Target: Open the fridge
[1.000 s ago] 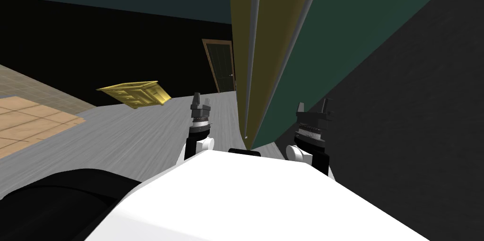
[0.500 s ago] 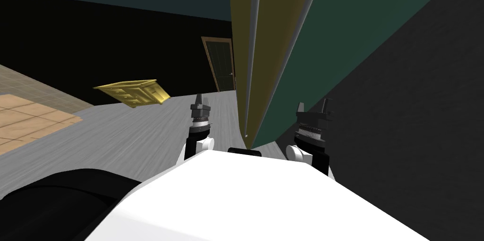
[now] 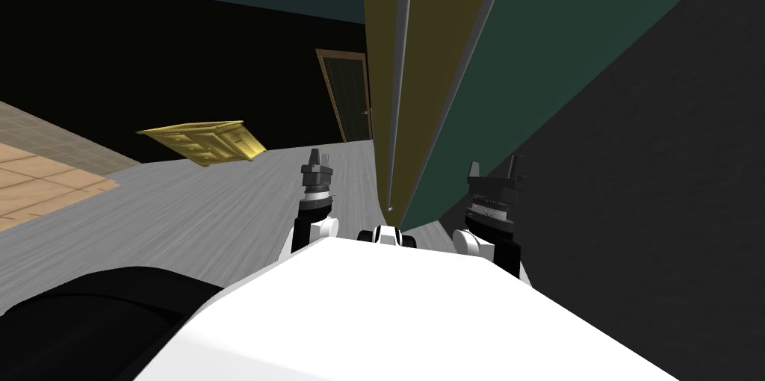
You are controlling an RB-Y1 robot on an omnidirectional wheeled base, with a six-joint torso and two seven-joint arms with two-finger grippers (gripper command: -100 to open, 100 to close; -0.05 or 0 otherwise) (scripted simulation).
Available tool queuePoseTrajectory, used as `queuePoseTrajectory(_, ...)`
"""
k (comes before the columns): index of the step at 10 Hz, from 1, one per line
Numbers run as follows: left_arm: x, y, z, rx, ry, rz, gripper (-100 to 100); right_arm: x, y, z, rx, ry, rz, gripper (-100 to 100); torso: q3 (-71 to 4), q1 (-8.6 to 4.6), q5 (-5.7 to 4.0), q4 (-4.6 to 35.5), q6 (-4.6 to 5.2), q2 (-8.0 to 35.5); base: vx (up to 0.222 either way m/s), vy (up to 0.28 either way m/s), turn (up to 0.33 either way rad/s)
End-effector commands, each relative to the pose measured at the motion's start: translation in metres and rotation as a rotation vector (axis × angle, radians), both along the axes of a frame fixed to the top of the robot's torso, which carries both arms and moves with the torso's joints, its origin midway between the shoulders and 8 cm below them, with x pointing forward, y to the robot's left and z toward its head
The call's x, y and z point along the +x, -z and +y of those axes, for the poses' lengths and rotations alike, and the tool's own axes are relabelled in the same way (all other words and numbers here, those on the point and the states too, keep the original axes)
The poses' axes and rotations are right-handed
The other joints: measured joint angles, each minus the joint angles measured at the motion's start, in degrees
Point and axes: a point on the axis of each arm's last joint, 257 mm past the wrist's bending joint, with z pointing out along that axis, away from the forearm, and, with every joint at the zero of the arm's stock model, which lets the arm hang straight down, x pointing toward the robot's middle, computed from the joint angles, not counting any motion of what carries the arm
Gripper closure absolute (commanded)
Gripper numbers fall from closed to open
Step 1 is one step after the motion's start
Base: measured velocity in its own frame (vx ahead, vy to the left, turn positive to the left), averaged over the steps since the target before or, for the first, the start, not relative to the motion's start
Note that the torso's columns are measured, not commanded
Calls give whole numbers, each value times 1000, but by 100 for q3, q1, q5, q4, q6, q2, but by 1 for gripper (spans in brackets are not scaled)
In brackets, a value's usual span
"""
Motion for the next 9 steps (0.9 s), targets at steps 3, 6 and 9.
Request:
queuePoseTrajectory(3, 0, 0, 0, 0, 0, 0, 0, 10, 4, 13, 50, -151, 4, -100, -142, 1, 0, 78, 0, 72, -15, -1, 39)
queuePoseTrajectory(6, 0, 0, 0, 0, 0, 0, 0, 17, 10, 20, 163, -274, 0, -100, -143, 2, 0, 80, 0, 74, -22, 1, 59)
queuePoseTrajectory(9, 0, 0, 0, 0, 0, 0, 0, 23, 14, 25, 270, -369, -7, -100, -145, 0, -1, 79, 0, 70, -17, -4, 48)
